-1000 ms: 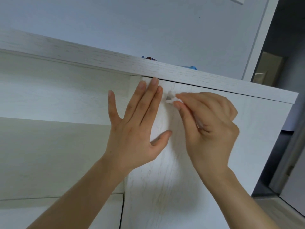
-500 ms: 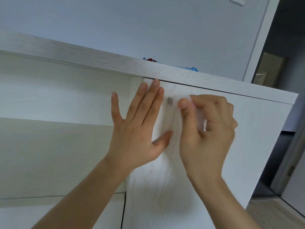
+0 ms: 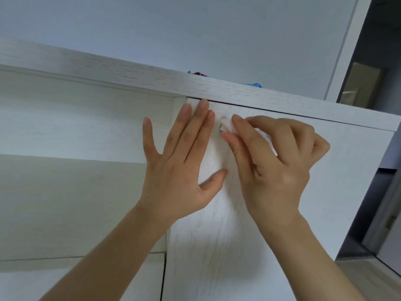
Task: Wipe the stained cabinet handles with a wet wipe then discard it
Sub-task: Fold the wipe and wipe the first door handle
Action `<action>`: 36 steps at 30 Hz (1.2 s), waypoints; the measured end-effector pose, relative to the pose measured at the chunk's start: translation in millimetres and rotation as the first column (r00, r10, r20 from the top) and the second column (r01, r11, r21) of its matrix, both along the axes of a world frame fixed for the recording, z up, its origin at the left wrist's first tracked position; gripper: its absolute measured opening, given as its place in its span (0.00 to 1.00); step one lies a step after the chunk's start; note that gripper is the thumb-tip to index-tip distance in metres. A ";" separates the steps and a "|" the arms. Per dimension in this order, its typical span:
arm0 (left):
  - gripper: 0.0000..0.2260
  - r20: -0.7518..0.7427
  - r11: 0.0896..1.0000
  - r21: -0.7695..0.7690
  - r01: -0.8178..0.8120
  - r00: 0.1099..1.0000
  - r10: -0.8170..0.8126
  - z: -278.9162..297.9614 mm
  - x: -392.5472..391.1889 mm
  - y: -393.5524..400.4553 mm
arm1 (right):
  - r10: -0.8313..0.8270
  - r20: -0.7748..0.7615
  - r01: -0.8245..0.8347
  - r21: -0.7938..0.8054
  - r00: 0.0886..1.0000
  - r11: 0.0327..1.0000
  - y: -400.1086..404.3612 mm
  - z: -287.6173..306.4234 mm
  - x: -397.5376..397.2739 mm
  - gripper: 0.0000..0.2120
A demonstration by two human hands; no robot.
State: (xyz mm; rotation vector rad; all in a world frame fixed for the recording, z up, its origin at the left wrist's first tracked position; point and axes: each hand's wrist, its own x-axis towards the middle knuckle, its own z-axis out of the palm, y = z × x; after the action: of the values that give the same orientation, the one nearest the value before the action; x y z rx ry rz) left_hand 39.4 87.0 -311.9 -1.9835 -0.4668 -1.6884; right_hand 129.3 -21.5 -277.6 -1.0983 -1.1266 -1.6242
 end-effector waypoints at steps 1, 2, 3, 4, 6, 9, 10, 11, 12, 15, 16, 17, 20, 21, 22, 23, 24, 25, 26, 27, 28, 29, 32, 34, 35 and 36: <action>0.35 0.000 1.000 0.003 -0.006 1.000 0.006 0.0 -0.1 -0.3 | 0.004 0.002 -0.004 0.004 1.000 1.000 0.2 0.0 0.3 0.07; 0.35 -0.001 1.000 0.005 -0.011 1.000 0.011 0.2 -0.4 -0.7 | 0.008 0.000 -0.008 0.008 1.000 1.000 0.4 -0.4 0.9 0.07; 0.35 -0.006 1.000 0.006 -0.015 1.000 0.015 0.3 -0.5 -1.0 | 0.008 -0.006 -0.008 0.012 1.000 1.000 0.2 -1.1 1.4 0.07; 0.35 -0.010 1.000 0.006 -0.020 1.000 0.020 0.4 -0.8 -1.2 | 0.009 -0.012 -0.009 0.016 1.000 1.000 -0.1 -2.2 2.4 0.07; 0.35 -0.017 0.999 0.008 -0.035 0.999 0.035 0.9 -1.0 -1.3 | 0.007 -0.031 -0.006 0.028 0.999 1.000 -2.2 -5.2 6.3 0.07; 0.35 -0.020 0.999 0.006 -0.047 0.999 0.047 0.6 -0.9 -1.4 | 0.019 -0.072 -0.016 0.040 0.997 0.999 -7.7 -11.0 20.6 0.07; 0.35 -0.020 0.999 0.003 -0.046 0.999 0.046 0.4 -0.9 -1.4 | 0.035 -0.080 -0.032 0.049 0.996 0.998 -10.1 -12.3 25.5 0.08; 0.36 -0.020 0.999 0.001 -0.046 0.999 0.046 0.4 -0.7 -1.5 | 0.051 -0.093 -0.047 0.053 0.994 0.998 -12.5 -13.5 29.5 0.08; 0.36 -0.019 0.999 0.001 -0.046 0.999 0.046 0.5 -0.5 -1.6 | 0.063 -0.114 -0.057 0.054 0.991 0.997 -14.6 -14.6 32.9 0.08; 0.36 -0.017 0.999 0.005 -0.050 0.999 0.050 0.1 0.2 -1.2 | 0.146 -0.225 -0.136 0.058 0.963 0.989 -20.3 -17.1 36.0 0.08; 0.36 -0.016 0.999 0.006 -0.052 0.999 0.052 -0.3 0.3 -1.1 | 0.201 -0.266 -0.187 0.074 0.943 0.979 -21.8 -17.6 35.8 0.09; 0.36 -0.014 0.999 0.008 -0.054 0.998 0.054 -0.4 0.7 -1.1 | 0.264 -0.310 -0.246 0.098 0.913 0.964 -23.3 -17.3 35.4 0.09; 0.36 -0.014 0.999 0.012 -0.049 0.999 0.050 -0.5 1.3 -1.3 | 0.432 -0.458 -0.406 0.160 0.777 0.900 -28.5 -12.8 32.4 0.10; 0.36 -0.015 0.999 0.012 -0.050 0.999 0.050 -0.4 1.1 -1.2 | 0.475 -0.511 -0.452 0.180 0.716 0.874 -30.3 -10.3 31.9 0.10; 0.36 -0.017 0.999 0.014 -0.051 0.999 0.051 -0.3 1.0 -1.3 | 0.522 -0.563 -0.497 0.214 0.641 0.841 -32.3 -7.8 31.6 0.10; 0.36 -0.017 0.998 0.016 -0.053 0.998 0.053 -0.4 1.0 -1.4 | 0.568 -0.608 -0.538 0.258 0.555 0.802 -34.0 -4.8 31.4 0.09; 0.36 -0.017 0.998 0.018 -0.055 0.998 0.055 -0.6 0.9 -1.6 | 0.600 -0.638 -0.566 0.296 0.483 0.770 -35.5 -2.0 31.2 0.08; 0.36 -0.015 0.998 0.020 -0.055 0.998 0.056 -0.7 0.6 -1.9 | 0.611 -0.658 -0.578 0.313 0.440 0.754 -36.5 0.1 30.6 0.08; 0.36 -0.015 0.998 0.022 -0.058 0.998 0.058 -0.7 0.7 -2.1 | 0.610 -0.671 -0.583 0.314 0.422 0.749 -37.1 1.6 29.6 0.07; 0.35 -0.014 0.998 0.024 -0.060 0.998 0.061 -0.7 0.8 -2.2 | 0.607 -0.679 -0.589 0.309 0.413 0.747 -37.4 2.1 28.4 0.07; 0.35 -0.013 0.998 0.026 -0.062 0.998 0.062 -0.6 0.9 -2.4 | 0.603 -0.684 -0.596 0.299 0.411 0.745 -37.4 2.0 26.9 0.06; 0.35 -0.012 0.998 0.027 -0.061 0.998 0.061 -0.6 1.3 -2.4 | 0.598 -0.684 -0.603 0.283 0.418 0.745 -37.3 1.3 25.1 0.06; 0.35 -0.006 0.998 0.031 -0.056 0.998 0.056 -0.7 2.3 -2.6 | 0.586 -0.660 -0.607 0.240 0.471 0.758 -37.6 -3.1 23.3 0.06; 0.35 -0.005 0.998 0.028 -0.058 0.998 0.059 -1.2 2.5 -2.9 | 0.549 -0.607 -0.556 0.203 0.574 0.806 -37.8 -6.2 23.4 0.07; 0.35 -0.005 0.998 0.024 -0.059 0.998 0.059 -1.4 2.1 -3.1 | 0.501 -0.572 -0.502 0.173 0.649 0.847 -37.2 -8.4 22.5 0.07; 0.35 -0.007 0.998 0.021 -0.063 0.998 0.063 -1.5 1.7 -3.5 | 0.454 -0.533 -0.450 0.147 0.714 0.881 -36.5 -10.7 20.8 0.08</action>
State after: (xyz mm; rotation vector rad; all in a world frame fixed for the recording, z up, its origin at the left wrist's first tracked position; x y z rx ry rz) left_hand 41.2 83.5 -313.5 -1.9397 -0.5020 -1.6411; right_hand 150.2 -58.0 -288.3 -1.0826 -0.8945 -0.8340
